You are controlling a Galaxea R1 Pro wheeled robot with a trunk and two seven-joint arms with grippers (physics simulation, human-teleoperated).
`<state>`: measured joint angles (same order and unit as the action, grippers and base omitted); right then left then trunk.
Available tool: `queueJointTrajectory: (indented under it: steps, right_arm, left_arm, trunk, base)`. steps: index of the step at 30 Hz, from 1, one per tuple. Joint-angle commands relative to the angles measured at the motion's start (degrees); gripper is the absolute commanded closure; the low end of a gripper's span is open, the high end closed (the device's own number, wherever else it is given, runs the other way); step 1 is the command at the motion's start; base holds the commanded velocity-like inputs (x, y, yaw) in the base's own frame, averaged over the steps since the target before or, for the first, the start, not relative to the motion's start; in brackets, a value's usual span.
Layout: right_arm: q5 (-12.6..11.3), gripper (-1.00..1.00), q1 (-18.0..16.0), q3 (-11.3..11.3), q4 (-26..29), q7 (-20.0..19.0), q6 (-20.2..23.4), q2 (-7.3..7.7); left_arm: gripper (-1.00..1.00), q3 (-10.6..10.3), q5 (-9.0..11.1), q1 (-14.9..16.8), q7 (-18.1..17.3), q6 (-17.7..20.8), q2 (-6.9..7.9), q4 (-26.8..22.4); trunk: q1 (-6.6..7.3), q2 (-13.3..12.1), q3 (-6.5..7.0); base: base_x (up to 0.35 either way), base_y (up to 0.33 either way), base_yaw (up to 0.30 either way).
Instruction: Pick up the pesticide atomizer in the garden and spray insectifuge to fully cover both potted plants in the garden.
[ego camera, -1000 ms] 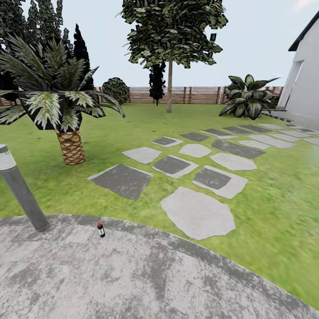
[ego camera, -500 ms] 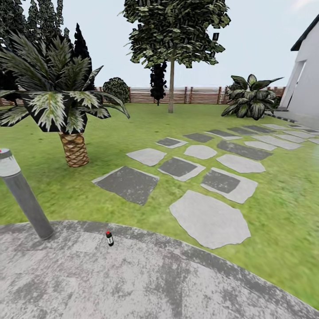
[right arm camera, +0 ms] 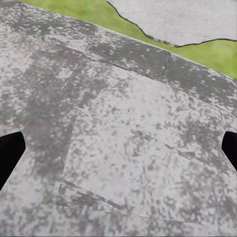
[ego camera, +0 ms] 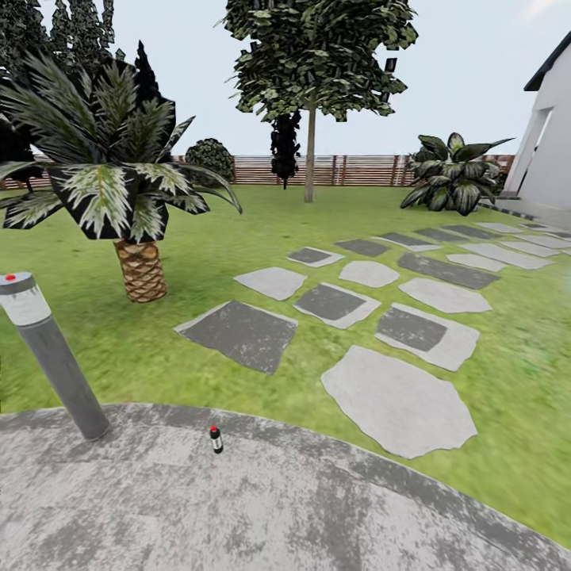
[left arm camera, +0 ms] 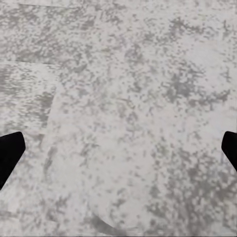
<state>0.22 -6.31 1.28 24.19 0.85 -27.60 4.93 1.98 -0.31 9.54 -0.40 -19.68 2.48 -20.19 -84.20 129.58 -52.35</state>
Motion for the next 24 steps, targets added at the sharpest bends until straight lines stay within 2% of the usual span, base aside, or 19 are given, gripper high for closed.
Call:
queueJointTrajectory:
  steps: [1, 14, 24]
  right_arm:
    - [0.04, -1.00, -0.02, 0.05, -0.02, 0.10, -0.17, 0.00]
    - [-0.04, -1.00, -0.02, 0.04, 0.15, 0.04, -0.18, 0.00]
    - [0.00, -1.00, -0.02, 0.04, -0.01, 0.03, -0.17, 0.00]
  left_arm:
    - [-1.00, 0.13, -0.04, 0.04, -0.04, -0.19, -0.02, 0.06]
    - [-1.00, 0.12, -0.04, 0.04, -0.04, -0.19, -0.02, 0.06]
    - [-1.00, 0.10, -0.04, 0.04, -0.04, -0.19, -0.02, 0.06]
  trunk:
    - [0.00, 0.02, -0.05]
    - [0.00, 0.02, -0.05]
    - [0.00, 0.02, -0.05]
  base:
    - [0.152, 0.287, 0.000]
    - [0.152, 0.287, 0.000]
    - [0.152, 0.287, -0.228]
